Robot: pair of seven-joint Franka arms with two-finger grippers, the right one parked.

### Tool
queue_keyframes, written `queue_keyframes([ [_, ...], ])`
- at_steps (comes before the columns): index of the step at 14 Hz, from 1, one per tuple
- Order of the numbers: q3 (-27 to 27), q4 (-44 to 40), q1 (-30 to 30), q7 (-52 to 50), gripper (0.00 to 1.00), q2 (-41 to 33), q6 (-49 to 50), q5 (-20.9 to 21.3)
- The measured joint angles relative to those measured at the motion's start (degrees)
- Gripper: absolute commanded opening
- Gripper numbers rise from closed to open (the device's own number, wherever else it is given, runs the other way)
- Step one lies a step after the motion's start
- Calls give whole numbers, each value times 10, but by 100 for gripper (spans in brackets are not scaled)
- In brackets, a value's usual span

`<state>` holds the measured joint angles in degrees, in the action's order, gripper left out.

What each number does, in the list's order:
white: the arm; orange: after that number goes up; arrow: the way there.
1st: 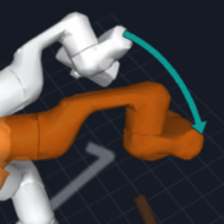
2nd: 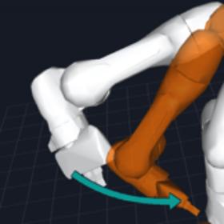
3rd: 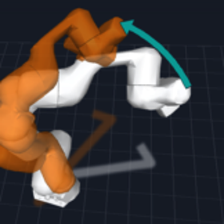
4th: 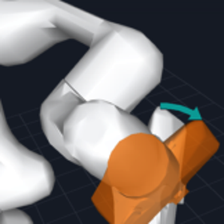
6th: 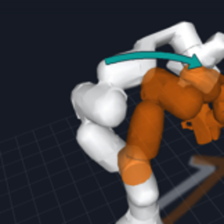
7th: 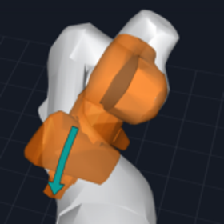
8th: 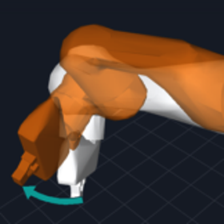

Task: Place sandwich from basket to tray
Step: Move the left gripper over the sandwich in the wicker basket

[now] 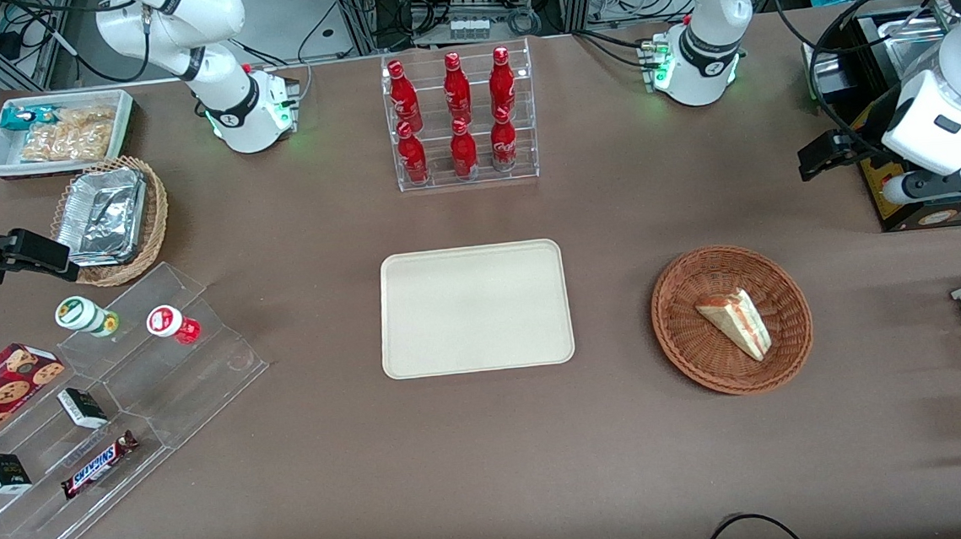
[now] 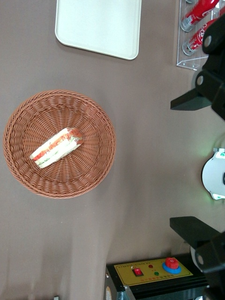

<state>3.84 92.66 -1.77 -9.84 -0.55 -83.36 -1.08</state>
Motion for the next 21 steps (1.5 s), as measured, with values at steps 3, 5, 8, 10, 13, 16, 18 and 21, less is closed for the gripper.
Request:
queue_keyframes([
  [3, 0, 1, 0, 5, 100, 7, -5, 14],
  [5, -1, 5, 0, 5, 100, 23, -5, 17],
  [8, -5, 31, 0, 5, 100, 69, -57, 19],
  [10, -5, 73, 0, 4, 100, 89, -126, 19],
  [13, -5, 146, 0, -37, 100, 97, -214, 19],
  [16, -5, 212, 0, -127, 100, 101, -321, 17],
  [18, -5, 231, 0, -234, 100, 109, -374, 16],
  [21, -3, 235, -4, -392, 100, 132, -439, 16],
])
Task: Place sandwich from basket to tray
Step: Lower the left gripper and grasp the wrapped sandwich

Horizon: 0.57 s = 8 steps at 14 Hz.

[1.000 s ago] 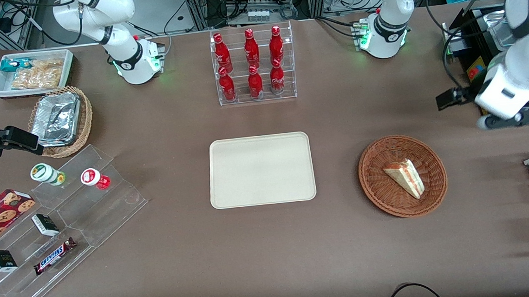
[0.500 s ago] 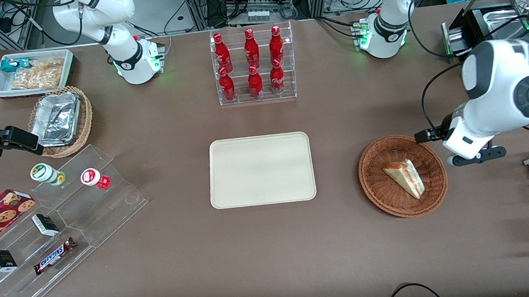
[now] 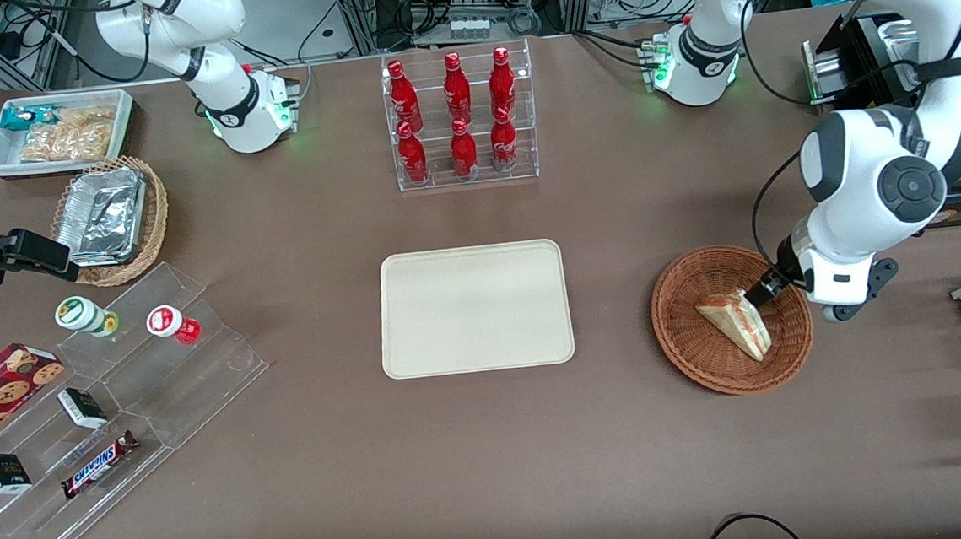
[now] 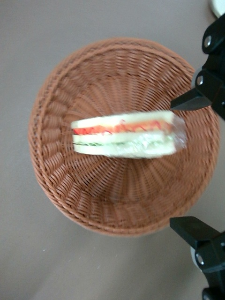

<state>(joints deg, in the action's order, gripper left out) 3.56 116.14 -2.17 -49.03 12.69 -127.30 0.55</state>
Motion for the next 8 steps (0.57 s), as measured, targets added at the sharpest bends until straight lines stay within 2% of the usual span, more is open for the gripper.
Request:
queue_keyframes([
  [3, 1, 0, -7, -50, 100, 30, -48, 0],
  [8, 3, -3, -15, -55, 98, 79, -72, 0],
])
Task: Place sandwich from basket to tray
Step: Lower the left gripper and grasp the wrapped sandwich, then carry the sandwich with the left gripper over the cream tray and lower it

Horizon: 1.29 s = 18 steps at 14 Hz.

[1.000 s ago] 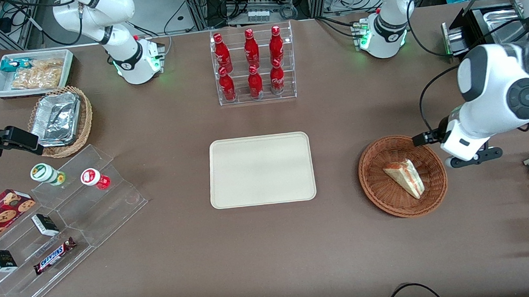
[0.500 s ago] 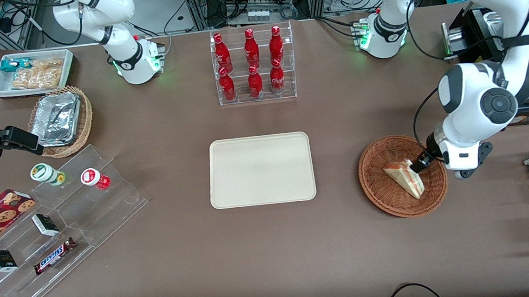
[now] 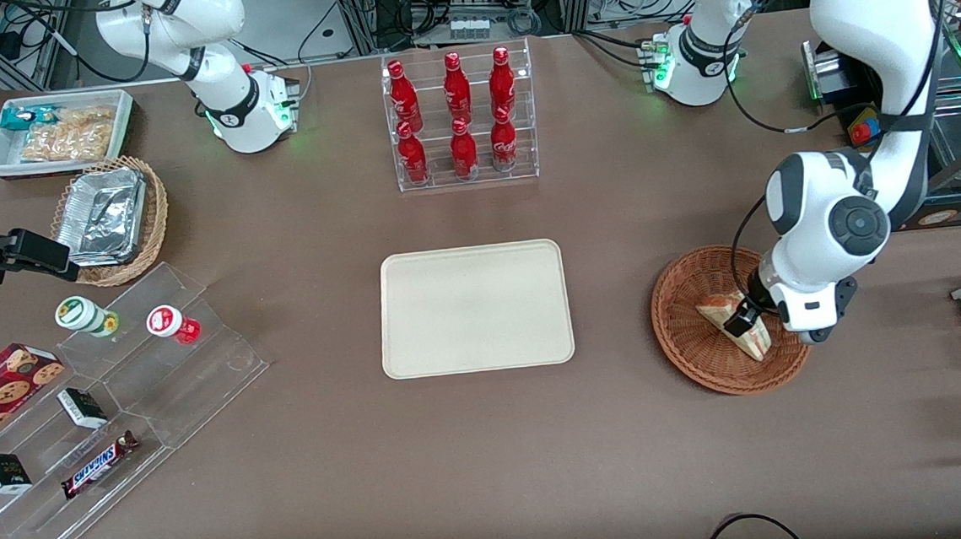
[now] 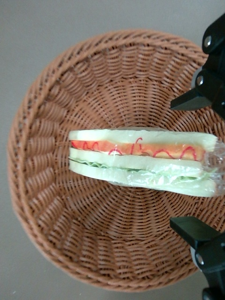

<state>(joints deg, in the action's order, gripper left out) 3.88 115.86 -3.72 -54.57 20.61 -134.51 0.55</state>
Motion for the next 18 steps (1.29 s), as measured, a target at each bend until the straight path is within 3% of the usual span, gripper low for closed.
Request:
queue_keyframes([
  [3, 0, 0, -2, -7, 30, 17, 0, 0],
  [4, 0, -1, -2, -11, 15, 20, 0, 0],
  [8, 0, -16, -2, -13, 9, 21, 1, 0],
  [12, 4, -46, -8, -6, 10, 9, 57, 1],
  [18, 10, -135, -134, 74, 9, 25, 132, 2],
])
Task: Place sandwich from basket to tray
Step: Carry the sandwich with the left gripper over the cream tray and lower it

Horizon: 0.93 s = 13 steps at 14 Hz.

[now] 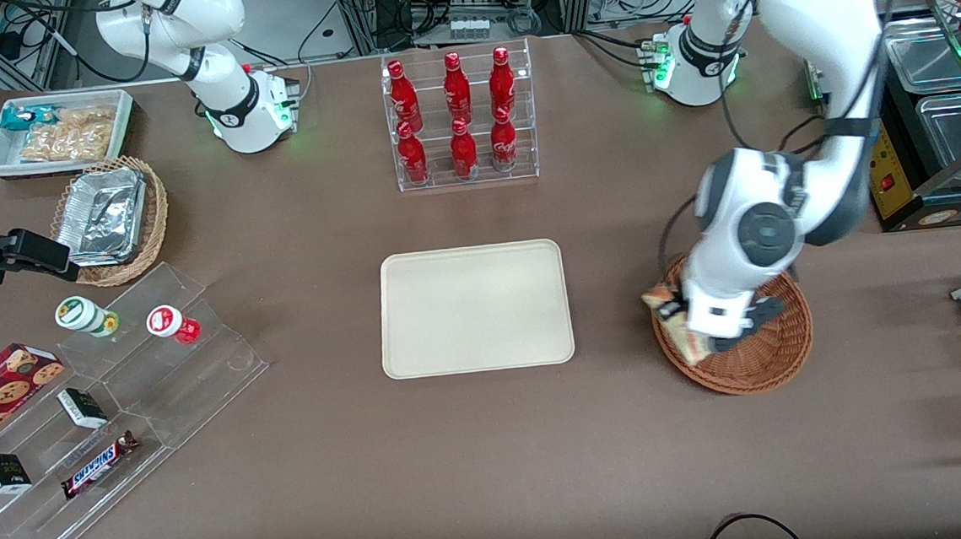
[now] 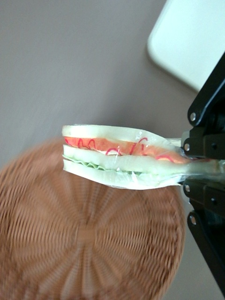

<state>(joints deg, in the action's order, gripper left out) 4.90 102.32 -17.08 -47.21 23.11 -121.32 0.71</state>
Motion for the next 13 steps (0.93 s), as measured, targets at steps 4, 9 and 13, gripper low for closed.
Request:
queue_keyframes([
  [4, 2, -91, -83, -1, 5, 74, 16, -1],
  [9, 2, -185, -199, -66, 5, 160, 16, -1],
  [13, 2, -252, -244, -95, 5, 211, 16, -1],
])
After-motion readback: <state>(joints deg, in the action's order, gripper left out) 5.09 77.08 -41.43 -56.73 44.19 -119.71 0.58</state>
